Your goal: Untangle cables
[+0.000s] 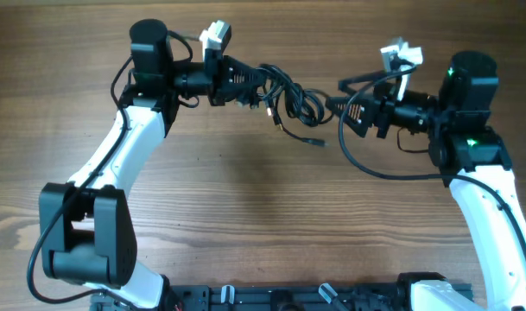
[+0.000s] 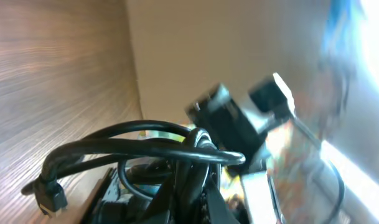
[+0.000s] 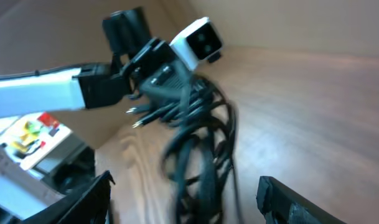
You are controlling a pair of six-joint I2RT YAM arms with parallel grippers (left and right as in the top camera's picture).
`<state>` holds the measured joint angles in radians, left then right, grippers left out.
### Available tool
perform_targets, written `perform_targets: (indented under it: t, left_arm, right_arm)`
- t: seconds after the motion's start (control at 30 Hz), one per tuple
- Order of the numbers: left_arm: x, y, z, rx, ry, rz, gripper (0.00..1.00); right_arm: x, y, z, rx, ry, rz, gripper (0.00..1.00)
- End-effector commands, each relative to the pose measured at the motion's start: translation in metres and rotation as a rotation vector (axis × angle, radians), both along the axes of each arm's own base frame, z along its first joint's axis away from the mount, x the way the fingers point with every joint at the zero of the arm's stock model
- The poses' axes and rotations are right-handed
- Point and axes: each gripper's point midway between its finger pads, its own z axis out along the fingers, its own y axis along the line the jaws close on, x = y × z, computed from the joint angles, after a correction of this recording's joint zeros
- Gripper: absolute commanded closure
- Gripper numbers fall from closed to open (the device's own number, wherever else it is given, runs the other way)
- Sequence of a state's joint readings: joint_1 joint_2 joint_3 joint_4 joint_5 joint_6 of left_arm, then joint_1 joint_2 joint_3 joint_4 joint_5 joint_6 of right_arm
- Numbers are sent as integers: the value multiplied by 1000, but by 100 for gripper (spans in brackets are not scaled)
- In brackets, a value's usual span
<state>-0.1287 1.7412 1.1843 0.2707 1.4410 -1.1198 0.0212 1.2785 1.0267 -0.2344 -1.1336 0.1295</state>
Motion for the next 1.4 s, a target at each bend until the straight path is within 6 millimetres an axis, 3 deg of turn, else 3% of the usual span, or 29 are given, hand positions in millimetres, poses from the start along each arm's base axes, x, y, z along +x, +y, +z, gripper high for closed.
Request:
perform_targets:
  t: [0.0,0.23,0.43,0.57,0.63,0.7,0.73,0.8,0.97,1.1,1.17,1.2,1.27,1.37]
  left_arm:
    - [17,-6,-19,62,91,110,96]
    - [7,-22,-19,64,93,68,96]
    - [5,-22,-18,60,93,57,96]
    - [5,-22,-18,60,93,56,96]
    - [5,-22,-18,61,91,56,87]
    - [5,-22,-18,61,79,55,73]
    - [5,-22,-18,61,57,54,55]
    - [5,-22,-18,62,36,53,1]
    - [5,-22,-20,67,-22,52,0]
    - [10,-16,-34,114,-32,94,0]
    - [18,-6,-54,187,36,169,0]
    - [24,4,-76,277,127,254,0]
    - [29,17,-100,379,207,341,0]
    - [33,27,-114,456,223,403,0]
  right_arm:
    - [1,1,-17,-66,27,-42,23]
    - [8,-6,-37,-161,34,-104,27]
    - [15,-8,-75,-228,99,-82,39]
    - [19,-8,-77,-228,86,-83,62]
    - [20,-8,-75,-224,82,-86,78]
    - [21,-8,-74,-221,79,-89,87]
    - [21,-8,-73,-216,85,-93,90]
    - [24,-8,-70,-193,111,-110,96]
    - [28,-6,-61,-135,148,-134,96]
    - [37,-16,-57,-90,205,-196,96]
    - [41,-24,-56,-71,225,-227,95]
    - [42,-28,-50,-43,224,-226,96]
    - [38,-28,-38,-1,183,-168,96]
    - [17,-19,-16,63,61,14,96]
